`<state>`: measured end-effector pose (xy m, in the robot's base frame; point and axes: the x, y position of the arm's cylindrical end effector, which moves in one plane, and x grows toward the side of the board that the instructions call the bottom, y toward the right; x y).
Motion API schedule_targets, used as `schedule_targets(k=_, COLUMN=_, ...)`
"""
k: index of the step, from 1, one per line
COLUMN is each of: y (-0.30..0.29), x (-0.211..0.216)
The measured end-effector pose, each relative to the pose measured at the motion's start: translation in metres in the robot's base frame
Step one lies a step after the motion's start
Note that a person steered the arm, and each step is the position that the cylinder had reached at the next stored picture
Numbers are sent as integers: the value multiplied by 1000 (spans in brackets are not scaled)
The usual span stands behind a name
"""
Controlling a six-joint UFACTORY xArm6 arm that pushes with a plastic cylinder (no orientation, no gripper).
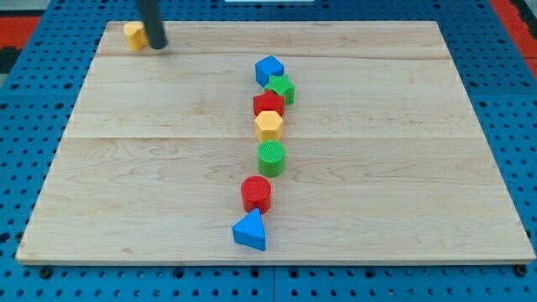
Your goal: Push the blue cube diagonal bottom right to the yellow heart
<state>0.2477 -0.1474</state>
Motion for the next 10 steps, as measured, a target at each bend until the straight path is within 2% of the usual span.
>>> schedule_targets(k=1, y=88, x=2)
schedule_targets(k=2, y=147, x=3)
schedule_targets(k=3, y=189, x=23)
schedule_targets(k=5, y=188, x=74)
schedule_targets(k=6, y=173, x=79)
schedule_targets(k=8, y=109, x=40)
schedule_targets(k=9, y=74, x=41)
schedule_targets(k=10, y=72, x=66)
